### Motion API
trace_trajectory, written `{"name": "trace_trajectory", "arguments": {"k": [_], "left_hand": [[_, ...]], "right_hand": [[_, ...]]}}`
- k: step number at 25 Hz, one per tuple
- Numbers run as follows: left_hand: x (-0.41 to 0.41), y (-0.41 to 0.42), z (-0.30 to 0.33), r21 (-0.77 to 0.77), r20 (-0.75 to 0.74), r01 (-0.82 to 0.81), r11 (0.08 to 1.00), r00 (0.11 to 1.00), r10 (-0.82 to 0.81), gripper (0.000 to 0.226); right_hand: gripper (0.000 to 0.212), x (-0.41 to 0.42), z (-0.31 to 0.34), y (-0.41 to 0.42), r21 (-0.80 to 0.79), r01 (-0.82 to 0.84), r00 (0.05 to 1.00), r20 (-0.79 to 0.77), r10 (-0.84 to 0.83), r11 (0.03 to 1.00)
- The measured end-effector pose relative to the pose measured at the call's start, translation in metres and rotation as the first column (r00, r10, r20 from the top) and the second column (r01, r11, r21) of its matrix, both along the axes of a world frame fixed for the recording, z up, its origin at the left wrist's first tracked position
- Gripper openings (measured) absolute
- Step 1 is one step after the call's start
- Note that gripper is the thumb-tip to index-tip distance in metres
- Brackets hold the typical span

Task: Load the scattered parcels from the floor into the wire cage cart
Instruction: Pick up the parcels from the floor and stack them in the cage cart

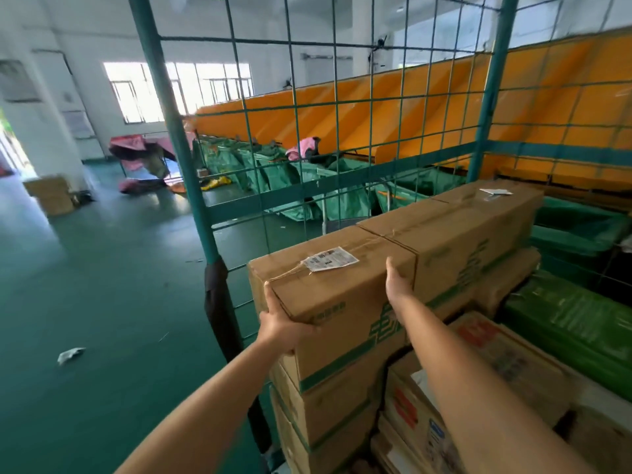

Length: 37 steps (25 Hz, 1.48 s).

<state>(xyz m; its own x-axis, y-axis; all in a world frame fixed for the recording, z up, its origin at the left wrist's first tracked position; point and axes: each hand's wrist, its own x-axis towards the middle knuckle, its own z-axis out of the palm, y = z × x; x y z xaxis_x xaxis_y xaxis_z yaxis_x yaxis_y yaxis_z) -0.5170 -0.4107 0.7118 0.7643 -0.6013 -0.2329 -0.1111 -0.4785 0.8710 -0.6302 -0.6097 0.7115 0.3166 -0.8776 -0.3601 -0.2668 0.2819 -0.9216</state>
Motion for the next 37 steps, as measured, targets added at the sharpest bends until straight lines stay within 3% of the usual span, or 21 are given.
{"name": "trace_trajectory", "arguments": {"k": [3, 6, 12, 17, 22, 24, 27, 30, 33, 37], "left_hand": [[0.004, -0.004, -0.004, 0.013, 0.012, 0.01, 1.0, 1.0, -0.01, 0.145], [0.007, -0.006, -0.003, 0.044, 0.017, 0.036, 0.998, 0.999, -0.037, 0.146], [0.004, -0.005, -0.004, 0.091, 0.002, 0.027, 0.995, 1.0, -0.028, 0.144], [0.002, -0.001, -0.001, 0.081, -0.024, 0.038, 0.996, 0.999, -0.036, 0.14], [0.001, 0.003, 0.002, 0.16, 0.121, 0.066, 0.985, 0.989, -0.086, 0.141], [0.004, 0.008, 0.015, 0.271, 0.126, 0.179, 0.946, 0.968, -0.219, 0.14], [0.014, 0.026, 0.044, 0.409, 0.156, 0.319, 0.855, 0.899, -0.41, 0.116], [0.033, 0.04, 0.066, 0.284, 0.336, 0.207, 0.936, 0.893, -0.299, 0.082], [0.041, 0.051, 0.075, 0.193, 0.423, 0.118, 0.974, 0.886, -0.191, 0.054], [0.045, 0.08, 0.062, 0.058, 0.385, 0.024, 0.998, 0.922, -0.045, 0.027]], "right_hand": [[0.099, 0.018, 0.006, -0.016, 0.077, 0.0, 0.998, -0.065, 0.006, 0.997], [0.104, 0.026, 0.004, -0.019, 0.058, 0.058, 0.987, -0.152, -0.049, 0.997], [0.071, 0.018, 0.009, -0.015, -0.044, -0.093, 0.985, -0.147, 0.086, 0.995], [0.072, 0.01, 0.026, 0.016, 0.008, -0.02, 0.985, -0.169, 0.021, 1.0], [0.066, -0.01, 0.033, 0.044, 0.091, -0.096, 0.992, -0.072, 0.103, 0.991], [0.06, -0.02, 0.047, 0.049, 0.061, -0.086, 0.994, -0.057, 0.09, 0.994], [0.052, -0.029, 0.066, 0.06, 0.005, -0.12, 0.992, -0.049, 0.12, 0.993], [0.04, -0.028, 0.077, 0.076, -0.062, -0.152, 0.988, -0.012, 0.151, 0.986], [0.031, -0.023, 0.083, 0.097, -0.131, -0.182, 0.983, 0.004, 0.184, 0.975], [0.029, -0.016, 0.083, 0.119, -0.204, -0.236, 0.97, 0.001, 0.241, 0.95]]}}
